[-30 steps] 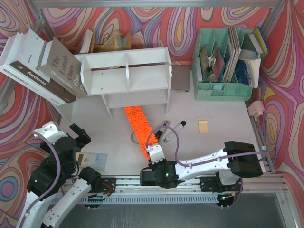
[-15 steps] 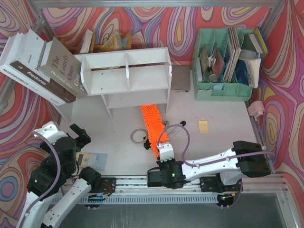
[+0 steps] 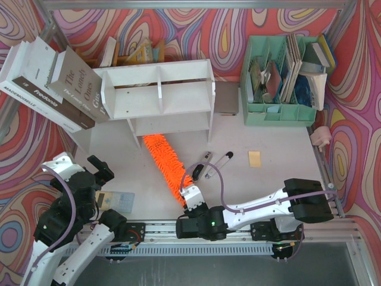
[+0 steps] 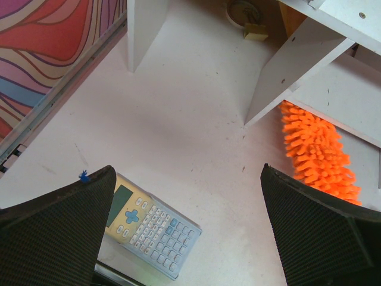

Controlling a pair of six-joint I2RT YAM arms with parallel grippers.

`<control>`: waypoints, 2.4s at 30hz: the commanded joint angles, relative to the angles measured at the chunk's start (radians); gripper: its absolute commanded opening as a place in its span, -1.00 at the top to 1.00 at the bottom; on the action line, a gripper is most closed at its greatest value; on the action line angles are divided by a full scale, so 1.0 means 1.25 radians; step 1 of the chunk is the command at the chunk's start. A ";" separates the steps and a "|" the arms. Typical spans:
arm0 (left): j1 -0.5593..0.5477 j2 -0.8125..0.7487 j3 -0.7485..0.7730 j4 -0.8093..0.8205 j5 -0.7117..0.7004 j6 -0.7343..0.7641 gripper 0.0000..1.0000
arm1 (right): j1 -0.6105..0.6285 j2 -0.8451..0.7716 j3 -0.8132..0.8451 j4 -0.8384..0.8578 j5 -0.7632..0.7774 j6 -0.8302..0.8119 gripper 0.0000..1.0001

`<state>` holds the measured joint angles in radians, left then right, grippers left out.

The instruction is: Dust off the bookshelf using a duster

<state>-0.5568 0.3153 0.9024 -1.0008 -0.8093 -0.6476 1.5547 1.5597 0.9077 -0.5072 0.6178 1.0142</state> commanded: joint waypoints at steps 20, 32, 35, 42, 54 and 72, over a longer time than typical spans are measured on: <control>-0.004 -0.005 0.001 -0.004 -0.009 0.001 -0.96 | -0.056 0.076 0.076 0.021 -0.032 -0.063 1.00; -0.005 -0.004 0.000 -0.005 -0.010 0.002 -0.97 | 0.040 0.013 0.050 0.038 0.082 -0.057 1.00; -0.005 -0.001 0.002 -0.006 -0.010 0.001 -0.96 | 0.039 0.043 0.074 0.015 0.074 -0.056 1.00; -0.005 -0.001 0.001 -0.007 -0.011 0.000 -0.97 | -0.023 0.120 0.110 0.003 -0.021 -0.083 1.00; -0.004 -0.005 0.001 -0.006 -0.011 0.000 -0.97 | -0.009 0.017 0.036 0.036 0.052 -0.049 1.00; -0.005 -0.001 0.002 -0.008 -0.013 -0.001 -0.97 | -0.025 0.105 0.091 0.031 -0.007 -0.090 1.00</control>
<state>-0.5568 0.3161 0.9024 -1.0008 -0.8093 -0.6476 1.5509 1.6745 0.9829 -0.5076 0.6277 0.9649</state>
